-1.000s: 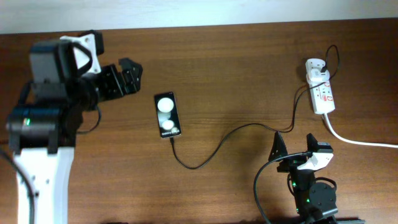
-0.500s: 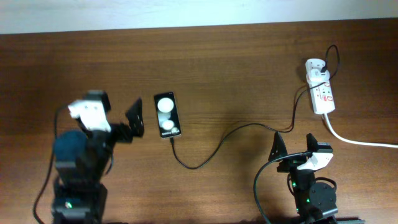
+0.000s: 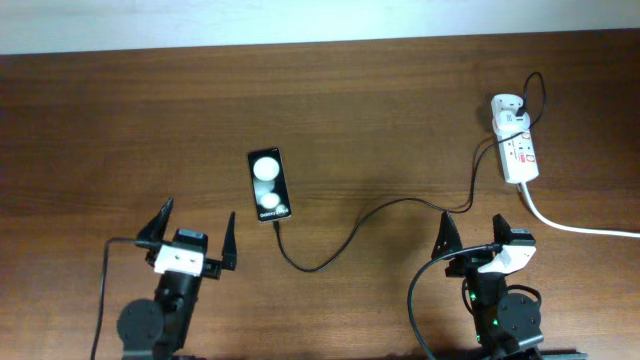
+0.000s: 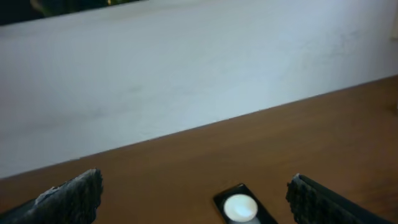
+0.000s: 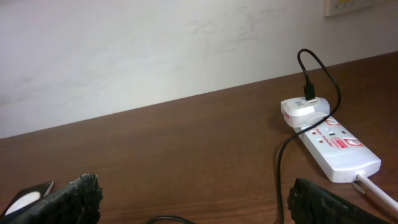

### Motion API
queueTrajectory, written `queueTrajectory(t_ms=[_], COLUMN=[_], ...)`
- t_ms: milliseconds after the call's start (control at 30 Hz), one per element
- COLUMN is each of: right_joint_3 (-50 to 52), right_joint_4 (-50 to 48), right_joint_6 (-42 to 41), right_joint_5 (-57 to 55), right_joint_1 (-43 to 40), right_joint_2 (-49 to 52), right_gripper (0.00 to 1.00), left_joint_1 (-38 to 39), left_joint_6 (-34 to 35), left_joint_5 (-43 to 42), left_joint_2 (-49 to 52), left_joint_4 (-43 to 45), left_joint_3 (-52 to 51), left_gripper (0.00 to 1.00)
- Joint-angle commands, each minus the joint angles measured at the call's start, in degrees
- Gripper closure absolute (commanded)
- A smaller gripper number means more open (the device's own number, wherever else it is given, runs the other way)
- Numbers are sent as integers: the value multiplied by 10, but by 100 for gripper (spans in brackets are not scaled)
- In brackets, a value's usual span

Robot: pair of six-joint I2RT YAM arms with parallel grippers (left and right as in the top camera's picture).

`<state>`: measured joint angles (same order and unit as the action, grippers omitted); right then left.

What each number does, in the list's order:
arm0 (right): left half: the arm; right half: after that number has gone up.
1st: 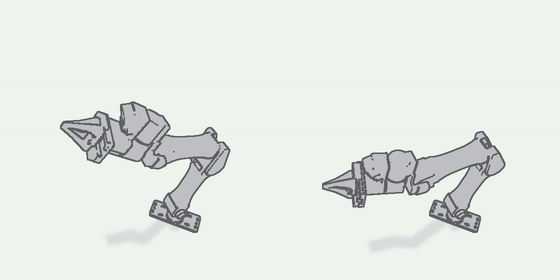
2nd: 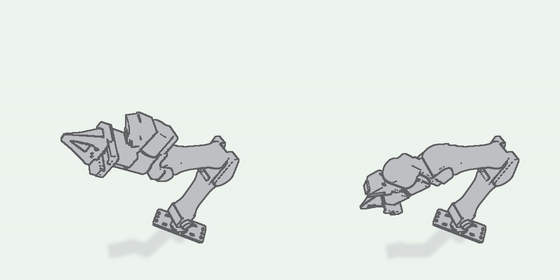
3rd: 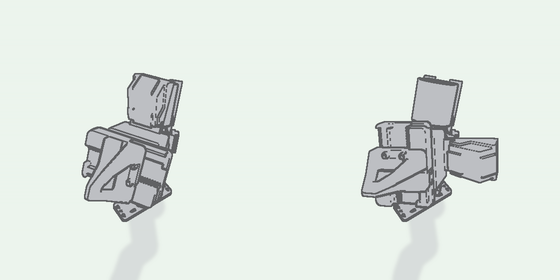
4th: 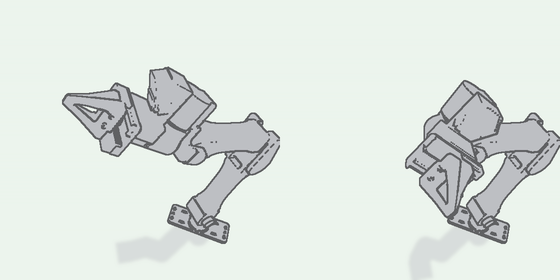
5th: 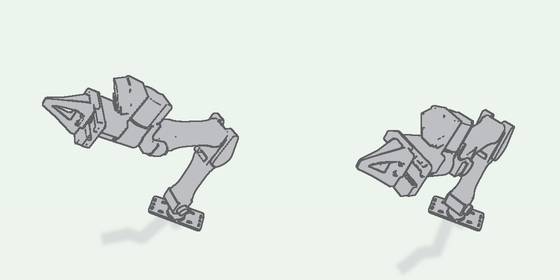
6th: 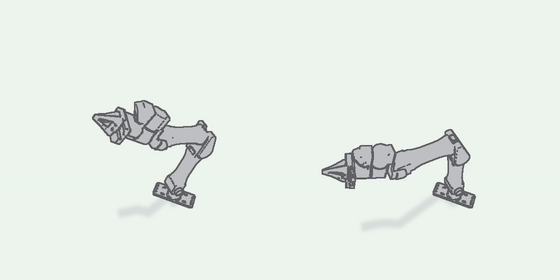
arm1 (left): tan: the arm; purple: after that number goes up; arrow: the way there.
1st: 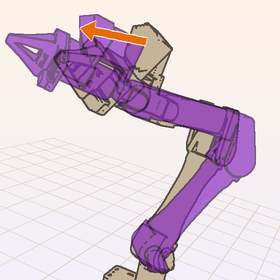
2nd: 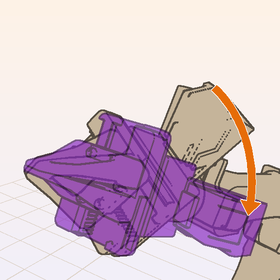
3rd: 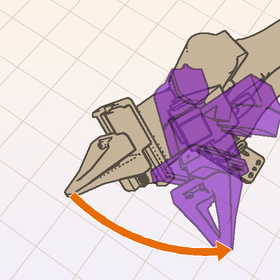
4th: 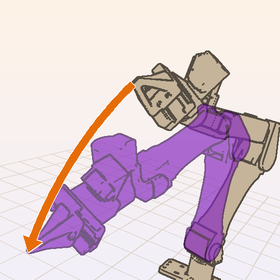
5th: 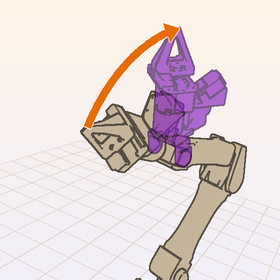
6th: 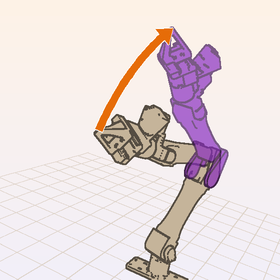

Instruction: Plug charger to phone and switch on socket

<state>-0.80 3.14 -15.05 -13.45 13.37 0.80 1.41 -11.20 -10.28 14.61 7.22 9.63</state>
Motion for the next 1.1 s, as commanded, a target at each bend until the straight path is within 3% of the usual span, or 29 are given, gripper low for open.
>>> queueTrajectory(t_ms=[0,133,467,1067], right_joint_3=[5,5,5,5], right_joint_4=[3,3,3,3], right_joint_6=[-3,-3,-3,-3], right_joint_5=[3,3,3,3], right_joint_1=[-3,-3,-3,-3], right_joint_2=[-6,-6,-6,-6], right_gripper=[1,1,1,1], left_joint_1=[-3,-3,-5,-5], left_joint_6=[-24,-26,-26,-5], left_joint_5=[18,31,52,52], left_joint_2=[-36,-73,-143,-143], left_joint_4=[28,56,-115,-115], left_joint_3=[-43,-92,-92,-91], left_gripper=[1,1,1,1])
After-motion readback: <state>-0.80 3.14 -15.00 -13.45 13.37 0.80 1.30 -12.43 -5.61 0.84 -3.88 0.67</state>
